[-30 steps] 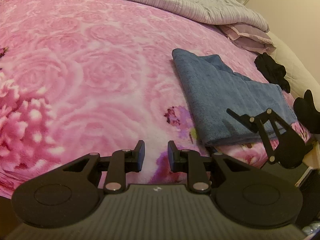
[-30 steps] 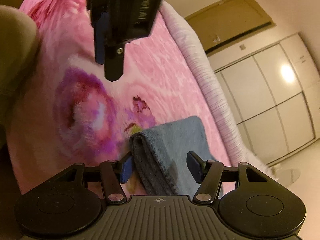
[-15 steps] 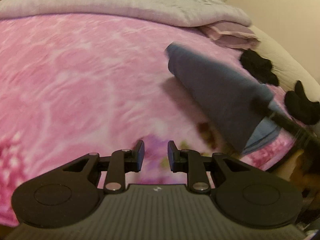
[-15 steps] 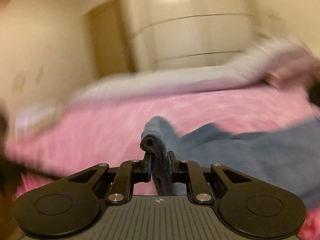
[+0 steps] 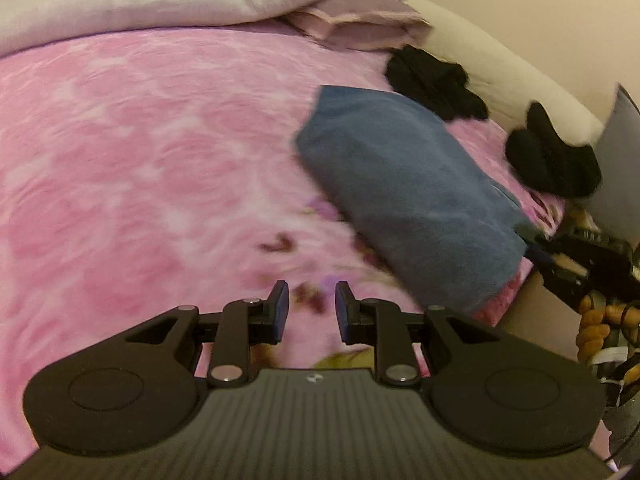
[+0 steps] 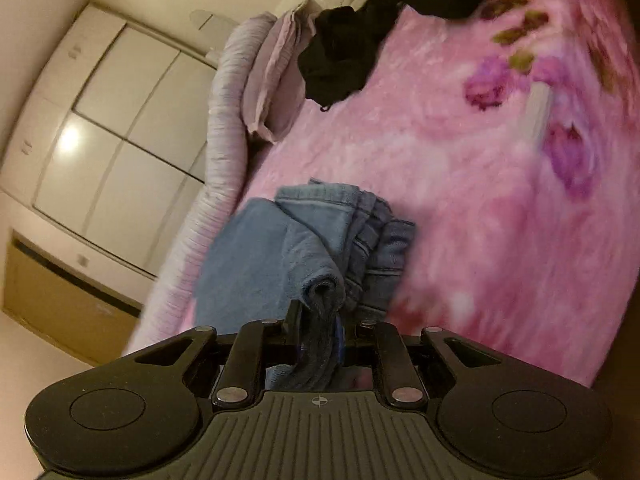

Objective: Fold clothes
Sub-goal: 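Grasp the folded jeans edge with the right tool and lift it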

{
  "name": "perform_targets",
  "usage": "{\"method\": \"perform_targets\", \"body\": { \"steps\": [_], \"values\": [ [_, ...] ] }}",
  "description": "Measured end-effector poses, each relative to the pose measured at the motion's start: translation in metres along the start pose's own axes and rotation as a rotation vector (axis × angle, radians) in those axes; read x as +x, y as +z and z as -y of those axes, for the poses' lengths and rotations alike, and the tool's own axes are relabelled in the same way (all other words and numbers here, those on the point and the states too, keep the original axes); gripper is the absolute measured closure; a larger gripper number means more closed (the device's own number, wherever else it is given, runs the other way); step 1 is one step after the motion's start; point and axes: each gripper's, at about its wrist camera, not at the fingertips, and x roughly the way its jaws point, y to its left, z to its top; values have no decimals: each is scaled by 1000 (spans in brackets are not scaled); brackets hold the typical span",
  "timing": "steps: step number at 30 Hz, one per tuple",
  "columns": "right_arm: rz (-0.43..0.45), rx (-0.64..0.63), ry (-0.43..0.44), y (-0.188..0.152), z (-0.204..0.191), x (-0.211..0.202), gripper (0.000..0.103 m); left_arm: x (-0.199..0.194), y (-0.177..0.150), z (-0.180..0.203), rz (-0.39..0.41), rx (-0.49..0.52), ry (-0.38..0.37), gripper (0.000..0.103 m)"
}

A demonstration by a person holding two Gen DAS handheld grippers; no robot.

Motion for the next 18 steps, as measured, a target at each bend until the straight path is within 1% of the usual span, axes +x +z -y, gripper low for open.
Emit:
{"method": "perform_targets", "body": {
  "steps": [1, 2, 3, 4, 5, 6, 7, 9, 10, 11, 14, 15, 16, 17, 18],
  "values": [
    [5, -17, 15, 1, -4, 1, 80, 5, 3, 6, -1, 8, -10, 84],
    [11, -34, 29, 3, -8, 1, 75, 9, 5, 10, -3, 11, -19, 84],
    [19, -46, 40, 5, -8, 1, 72, 14, 8, 14, -4, 13, -27, 84],
    [28, -68, 36, 6, -13, 4, 72, 19, 10, 17, -6, 16, -33, 84],
    [37, -91, 32, 7, -18, 6, 82, 22, 13, 21, -6, 22, -39, 84],
    [58, -156, 22, 8, -22, -7, 89, 25, 17, 24, -5, 30, -44, 84],
    [78, -222, 11, 8, -27, -19, 89, 28, 20, 28, -4, 37, -49, 84],
    [131, -346, 28, 6, -40, -45, 90, 34, 27, 33, -3, 48, -62, 84],
    [141, -354, 23, 12, -41, -45, 90, 38, 30, 35, -4, 49, -70, 84],
    [133, -336, 6, 16, -37, -44, 90, 42, 33, 37, -5, 50, -77, 84],
    [31, -181, -81, 21, 5, -29, 90, 53, 39, 43, -19, 60, -87, 83],
    [30, -122, -75, 19, 16, -28, 88, 56, 40, 43, -26, 61, -84, 83],
    [29, -63, -68, 17, 28, -26, 82, 58, 41, 43, -34, 61, -76, 82],
    [40, -23, -71, 15, 32, -28, 66, 60, 41, 41, -40, 58, -70, 82],
    [52, 10, -91, 13, 33, -30, 52, 61, 40, 38, -45, 50, -70, 82]
  ]
}}
